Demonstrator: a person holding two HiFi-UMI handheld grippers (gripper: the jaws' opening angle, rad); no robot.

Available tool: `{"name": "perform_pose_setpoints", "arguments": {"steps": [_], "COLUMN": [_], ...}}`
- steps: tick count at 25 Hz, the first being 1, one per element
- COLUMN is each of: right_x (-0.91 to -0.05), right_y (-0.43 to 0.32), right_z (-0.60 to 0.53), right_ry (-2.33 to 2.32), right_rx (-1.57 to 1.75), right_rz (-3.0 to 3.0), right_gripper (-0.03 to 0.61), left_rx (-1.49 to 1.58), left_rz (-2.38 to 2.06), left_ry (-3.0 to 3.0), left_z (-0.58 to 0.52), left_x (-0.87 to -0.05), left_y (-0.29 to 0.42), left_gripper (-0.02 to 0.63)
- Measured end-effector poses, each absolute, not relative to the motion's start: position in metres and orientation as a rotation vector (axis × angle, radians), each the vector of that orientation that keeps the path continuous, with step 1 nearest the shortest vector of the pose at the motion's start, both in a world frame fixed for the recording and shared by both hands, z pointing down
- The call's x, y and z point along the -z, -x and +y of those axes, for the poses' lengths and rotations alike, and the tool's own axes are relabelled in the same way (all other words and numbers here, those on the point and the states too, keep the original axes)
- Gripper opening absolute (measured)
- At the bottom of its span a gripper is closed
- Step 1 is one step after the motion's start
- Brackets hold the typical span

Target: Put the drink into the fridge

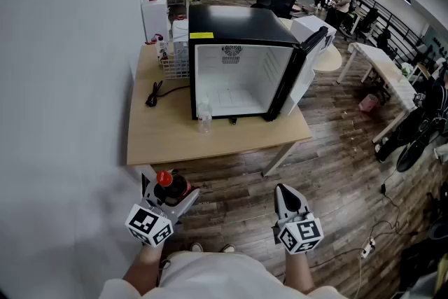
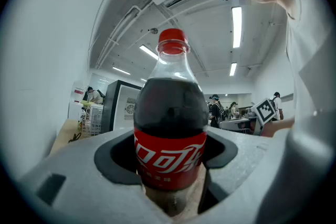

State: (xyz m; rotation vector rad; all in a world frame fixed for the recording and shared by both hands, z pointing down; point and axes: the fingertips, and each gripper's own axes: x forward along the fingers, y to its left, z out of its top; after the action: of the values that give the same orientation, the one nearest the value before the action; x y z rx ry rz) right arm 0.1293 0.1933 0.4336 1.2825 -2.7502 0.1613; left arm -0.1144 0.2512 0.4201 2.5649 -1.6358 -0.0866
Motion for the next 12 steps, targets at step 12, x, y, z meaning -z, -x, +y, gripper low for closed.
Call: {"name": "perform_pose_setpoints", "arguments": {"steps": [12], "right_x": [-0.433], "right_y": [-0.146], "right_z": [0.187], "right_ry": [-1.268], "right_rx": [-0.198], "right_rz": [-2.812], "right_gripper": [0.0], "left_rx": [0.077], "left_rz": [-1.613], "left_ry": [-2.578], "left_z": [0.238], "left_x": [-0.423], "left_y": [0.097], "left_gripper": [0.321]}}
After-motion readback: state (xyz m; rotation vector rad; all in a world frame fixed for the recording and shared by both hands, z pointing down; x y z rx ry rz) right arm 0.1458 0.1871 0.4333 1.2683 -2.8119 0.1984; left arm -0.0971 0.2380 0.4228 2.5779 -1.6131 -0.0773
